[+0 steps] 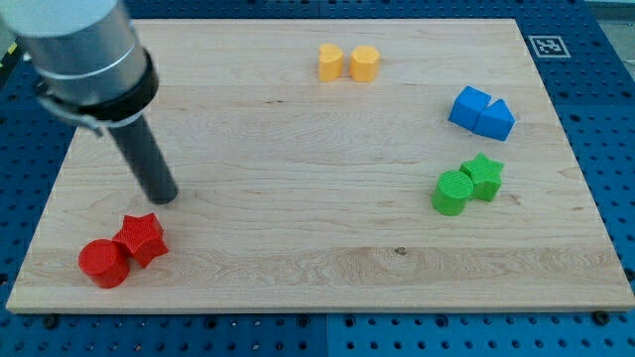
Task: Separate blue triangle and the blue cube
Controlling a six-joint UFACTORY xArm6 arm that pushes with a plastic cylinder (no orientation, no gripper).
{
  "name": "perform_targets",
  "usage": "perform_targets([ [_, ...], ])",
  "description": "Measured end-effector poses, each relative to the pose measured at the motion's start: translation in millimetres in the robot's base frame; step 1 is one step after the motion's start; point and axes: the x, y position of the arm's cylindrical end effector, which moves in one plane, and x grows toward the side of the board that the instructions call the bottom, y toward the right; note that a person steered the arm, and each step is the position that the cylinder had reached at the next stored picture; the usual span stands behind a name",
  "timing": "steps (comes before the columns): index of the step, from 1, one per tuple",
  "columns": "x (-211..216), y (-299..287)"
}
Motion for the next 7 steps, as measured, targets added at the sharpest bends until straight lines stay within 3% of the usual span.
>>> perform_targets([
  [2,-115.7,80.4],
  [5,-148.4,322.0],
  [7,-141.6,422.0],
])
